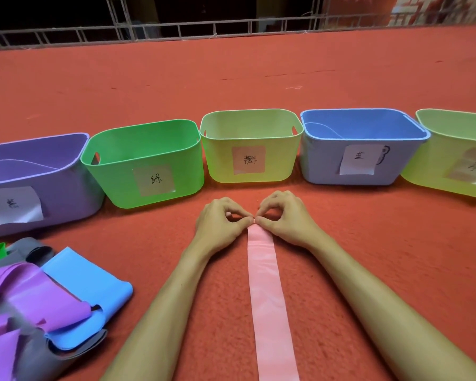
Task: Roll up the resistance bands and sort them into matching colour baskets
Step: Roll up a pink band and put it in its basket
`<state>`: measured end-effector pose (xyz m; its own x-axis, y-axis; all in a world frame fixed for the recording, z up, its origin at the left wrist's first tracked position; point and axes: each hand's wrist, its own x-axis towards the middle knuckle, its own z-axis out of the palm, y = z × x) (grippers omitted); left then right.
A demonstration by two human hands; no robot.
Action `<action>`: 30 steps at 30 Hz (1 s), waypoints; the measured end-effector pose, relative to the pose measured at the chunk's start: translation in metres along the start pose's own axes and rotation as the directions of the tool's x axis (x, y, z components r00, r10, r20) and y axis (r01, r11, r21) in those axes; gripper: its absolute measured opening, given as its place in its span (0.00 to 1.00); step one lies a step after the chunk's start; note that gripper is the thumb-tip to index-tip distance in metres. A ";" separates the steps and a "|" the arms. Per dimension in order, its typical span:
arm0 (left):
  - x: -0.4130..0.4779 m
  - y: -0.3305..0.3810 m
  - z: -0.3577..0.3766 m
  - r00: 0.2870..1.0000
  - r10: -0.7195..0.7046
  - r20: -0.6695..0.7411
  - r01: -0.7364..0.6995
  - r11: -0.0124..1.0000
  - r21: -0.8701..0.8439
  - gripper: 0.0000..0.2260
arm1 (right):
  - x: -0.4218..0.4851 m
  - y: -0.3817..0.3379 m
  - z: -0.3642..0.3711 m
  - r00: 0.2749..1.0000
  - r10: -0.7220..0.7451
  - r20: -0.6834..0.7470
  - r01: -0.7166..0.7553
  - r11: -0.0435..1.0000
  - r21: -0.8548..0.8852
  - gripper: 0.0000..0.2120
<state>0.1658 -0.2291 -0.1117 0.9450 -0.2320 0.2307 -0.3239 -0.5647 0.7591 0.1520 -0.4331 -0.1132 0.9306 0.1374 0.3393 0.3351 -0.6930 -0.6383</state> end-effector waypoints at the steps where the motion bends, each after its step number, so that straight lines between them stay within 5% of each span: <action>1: -0.001 -0.001 0.000 1.000 0.006 0.000 -0.006 1.000 0.001 0.02 | 0.000 0.000 0.000 1.000 0.000 0.004 0.000 1.000 0.004 0.08; 30: -0.007 0.006 0.000 0.999 0.041 -0.026 -0.043 0.996 -0.084 0.04 | -0.005 0.000 -0.004 1.000 -0.014 0.008 0.014 0.998 0.068 0.07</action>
<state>0.1573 -0.2307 -0.1091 0.9319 -0.2338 0.2773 -0.3590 -0.4854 0.7972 0.1474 -0.4366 -0.1124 0.9268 0.1533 0.3427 0.3572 -0.6415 -0.6789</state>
